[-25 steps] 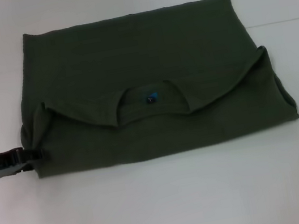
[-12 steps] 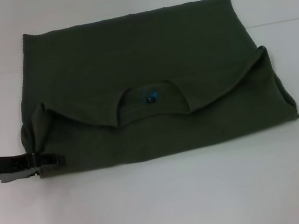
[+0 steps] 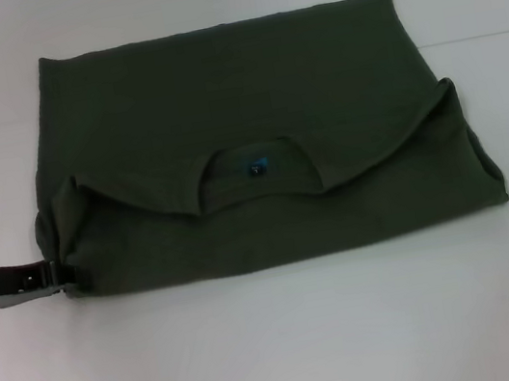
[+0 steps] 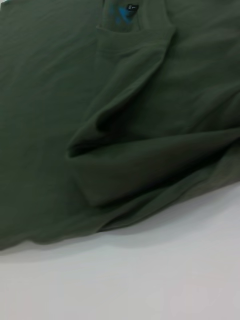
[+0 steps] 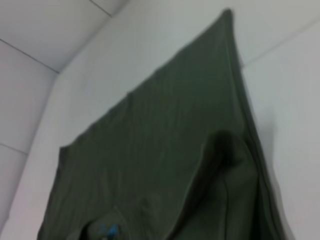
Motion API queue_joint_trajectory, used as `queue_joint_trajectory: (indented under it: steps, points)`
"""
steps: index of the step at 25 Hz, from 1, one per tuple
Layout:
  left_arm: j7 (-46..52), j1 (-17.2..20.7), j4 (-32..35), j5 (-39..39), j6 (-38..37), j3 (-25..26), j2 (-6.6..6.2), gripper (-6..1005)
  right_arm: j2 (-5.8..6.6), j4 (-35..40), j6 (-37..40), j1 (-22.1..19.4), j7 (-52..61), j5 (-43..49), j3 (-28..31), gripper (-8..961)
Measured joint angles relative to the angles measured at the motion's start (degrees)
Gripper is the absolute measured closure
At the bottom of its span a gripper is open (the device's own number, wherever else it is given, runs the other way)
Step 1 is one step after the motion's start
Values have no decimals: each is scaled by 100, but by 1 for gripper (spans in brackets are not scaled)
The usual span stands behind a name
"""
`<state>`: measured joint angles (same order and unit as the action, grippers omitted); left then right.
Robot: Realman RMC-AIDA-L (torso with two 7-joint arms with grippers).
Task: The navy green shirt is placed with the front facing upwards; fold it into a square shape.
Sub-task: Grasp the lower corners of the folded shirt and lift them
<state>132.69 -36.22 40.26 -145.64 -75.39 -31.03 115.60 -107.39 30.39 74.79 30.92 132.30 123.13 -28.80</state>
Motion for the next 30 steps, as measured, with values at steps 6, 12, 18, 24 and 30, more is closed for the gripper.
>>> queue_joint_trajectory:
  steps: [6,12,18,24,30]
  points:
    - [-63,-12,8,0,29,0,-2,878,7,0,-84,218,330,295,-334,192]
    - [-66,-12,10,44,40,36,-3,932,-44,-50,-189,406,544,582,-382,193]
    - [-105,3,20,44,51,32,-1,932,96,18,-158,575,1101,926,-521,193]
    - [-210,37,37,63,121,59,28,932,196,20,-147,822,1612,1216,-871,192]
    - [-218,61,87,65,92,69,32,931,165,-40,-142,1074,1842,1570,-948,192]
